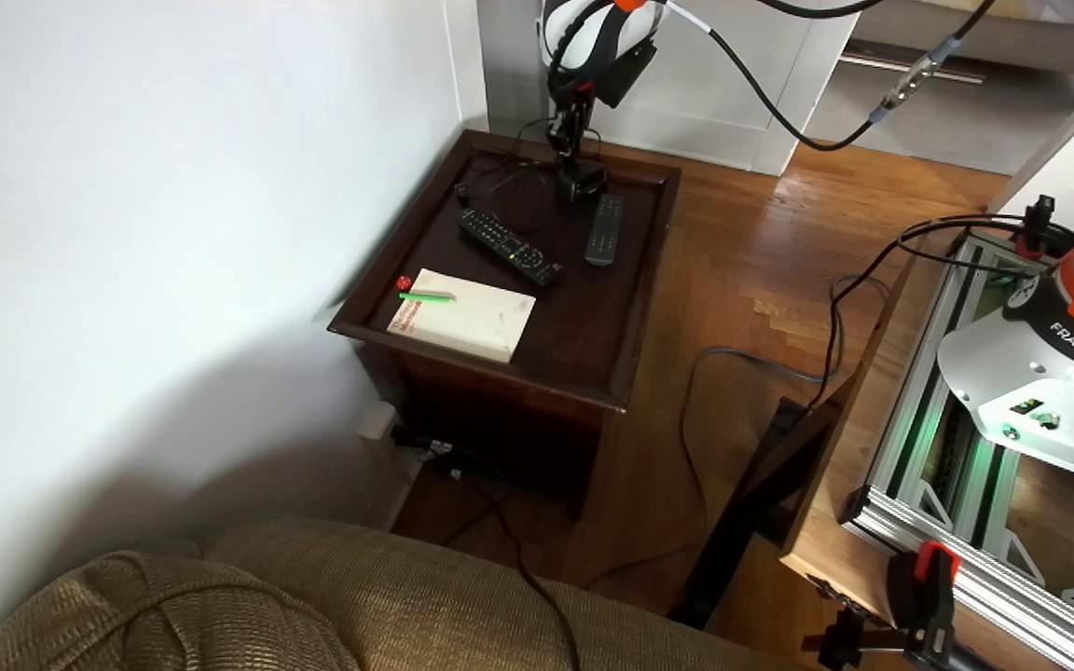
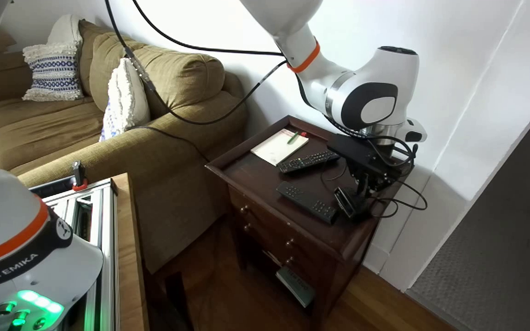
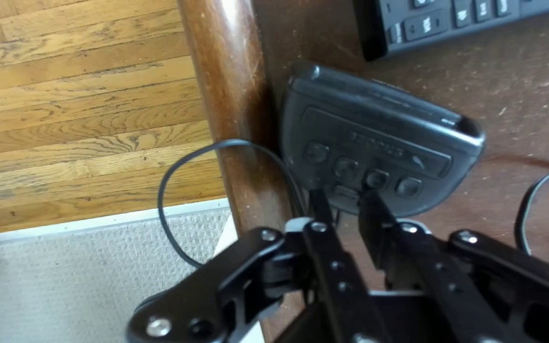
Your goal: Move the black clock a little to the right
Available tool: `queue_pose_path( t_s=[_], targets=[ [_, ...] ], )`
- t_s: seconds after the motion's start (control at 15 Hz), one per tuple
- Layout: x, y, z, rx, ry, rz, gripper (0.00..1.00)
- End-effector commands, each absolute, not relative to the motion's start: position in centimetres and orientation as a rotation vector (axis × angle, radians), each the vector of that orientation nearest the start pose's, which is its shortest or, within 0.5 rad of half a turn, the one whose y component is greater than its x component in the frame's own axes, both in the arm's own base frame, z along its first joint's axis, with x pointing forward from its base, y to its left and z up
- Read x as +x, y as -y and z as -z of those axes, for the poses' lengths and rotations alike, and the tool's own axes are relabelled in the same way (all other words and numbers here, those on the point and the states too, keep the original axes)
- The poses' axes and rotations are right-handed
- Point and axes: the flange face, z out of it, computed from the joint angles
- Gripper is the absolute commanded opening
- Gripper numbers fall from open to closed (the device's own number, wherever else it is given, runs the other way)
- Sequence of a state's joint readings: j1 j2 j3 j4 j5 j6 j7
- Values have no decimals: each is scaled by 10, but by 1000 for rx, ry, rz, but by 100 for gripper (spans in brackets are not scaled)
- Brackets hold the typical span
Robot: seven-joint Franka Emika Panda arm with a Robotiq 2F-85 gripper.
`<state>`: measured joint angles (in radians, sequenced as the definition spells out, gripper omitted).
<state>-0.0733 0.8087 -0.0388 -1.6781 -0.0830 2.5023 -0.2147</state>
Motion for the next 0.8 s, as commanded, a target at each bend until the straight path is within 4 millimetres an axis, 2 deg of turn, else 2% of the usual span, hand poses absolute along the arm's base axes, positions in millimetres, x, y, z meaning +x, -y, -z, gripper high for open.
queue_pose_path(
  t_s=[0.0, 0.27, 0.33, 0.4, 0.47, 0.53, 0.67, 0.73],
  targets=[
    [671, 85, -127, -3228, 256, -30, 47],
    [669, 88, -129, -3225, 247, -37, 60],
    [668, 87, -130, -3217, 246, -45, 72],
    [668, 85, -131, -3211, 249, -44, 78],
    [667, 83, -132, -3201, 250, -54, 78],
    [665, 80, -135, -3188, 249, -75, 83],
    [657, 74, -141, -3185, 201, -147, 100],
    [654, 72, -145, -3183, 189, -171, 100]
  ],
)
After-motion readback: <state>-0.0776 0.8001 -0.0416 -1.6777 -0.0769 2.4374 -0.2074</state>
